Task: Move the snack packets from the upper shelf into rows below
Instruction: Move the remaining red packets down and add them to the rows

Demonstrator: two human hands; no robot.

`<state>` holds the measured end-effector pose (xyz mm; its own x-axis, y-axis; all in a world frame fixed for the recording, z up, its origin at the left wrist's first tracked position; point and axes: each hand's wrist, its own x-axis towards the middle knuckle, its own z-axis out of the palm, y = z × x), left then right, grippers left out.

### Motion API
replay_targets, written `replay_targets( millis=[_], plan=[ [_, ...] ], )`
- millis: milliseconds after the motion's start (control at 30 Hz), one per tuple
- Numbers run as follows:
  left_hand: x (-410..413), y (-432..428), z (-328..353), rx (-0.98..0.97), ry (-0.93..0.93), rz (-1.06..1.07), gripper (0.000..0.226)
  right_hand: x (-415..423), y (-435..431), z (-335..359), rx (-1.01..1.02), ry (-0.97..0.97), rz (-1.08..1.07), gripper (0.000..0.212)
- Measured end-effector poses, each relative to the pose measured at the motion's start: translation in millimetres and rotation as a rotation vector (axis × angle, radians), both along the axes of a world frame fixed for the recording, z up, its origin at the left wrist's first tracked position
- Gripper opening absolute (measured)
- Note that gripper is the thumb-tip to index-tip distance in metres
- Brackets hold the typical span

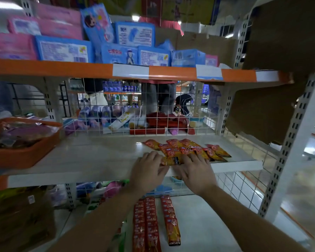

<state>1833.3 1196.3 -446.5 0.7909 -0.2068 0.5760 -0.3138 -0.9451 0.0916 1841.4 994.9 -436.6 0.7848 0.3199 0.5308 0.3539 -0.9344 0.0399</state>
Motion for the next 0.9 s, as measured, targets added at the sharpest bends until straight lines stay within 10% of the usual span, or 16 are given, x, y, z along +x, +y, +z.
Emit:
replay_targets(
  millis=[467, 900],
  plan=[
    [70.9, 21.2, 28.9, -0.312, 0.639, 0.117, 0.088, 80.7, 20.3, 4.3, 0.184, 0.181, -0.045, 0.045],
    [72.7, 35.3, 44.5, -0.532, 0.619, -0.049, 0.059, 104.7, 26.8, 6.0, 0.375, 0.413, -0.071, 0.037]
  ],
)
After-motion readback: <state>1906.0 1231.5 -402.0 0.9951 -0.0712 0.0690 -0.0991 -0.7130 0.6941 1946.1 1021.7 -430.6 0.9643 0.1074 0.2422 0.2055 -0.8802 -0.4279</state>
